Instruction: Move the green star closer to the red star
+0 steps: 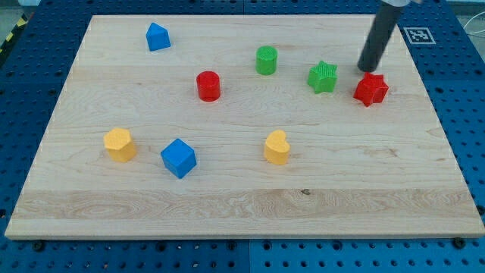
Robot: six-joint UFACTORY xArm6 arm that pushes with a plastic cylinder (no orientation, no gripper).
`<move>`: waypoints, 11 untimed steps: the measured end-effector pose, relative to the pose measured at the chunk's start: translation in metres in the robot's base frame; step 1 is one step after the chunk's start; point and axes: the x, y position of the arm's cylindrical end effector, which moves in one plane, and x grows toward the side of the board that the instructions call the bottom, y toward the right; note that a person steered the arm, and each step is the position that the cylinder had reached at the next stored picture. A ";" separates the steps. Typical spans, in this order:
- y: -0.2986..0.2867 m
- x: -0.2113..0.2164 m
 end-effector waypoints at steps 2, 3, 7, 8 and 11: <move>-0.059 -0.016; -0.075 -0.018; -0.062 0.029; -0.057 0.029; -0.088 -0.030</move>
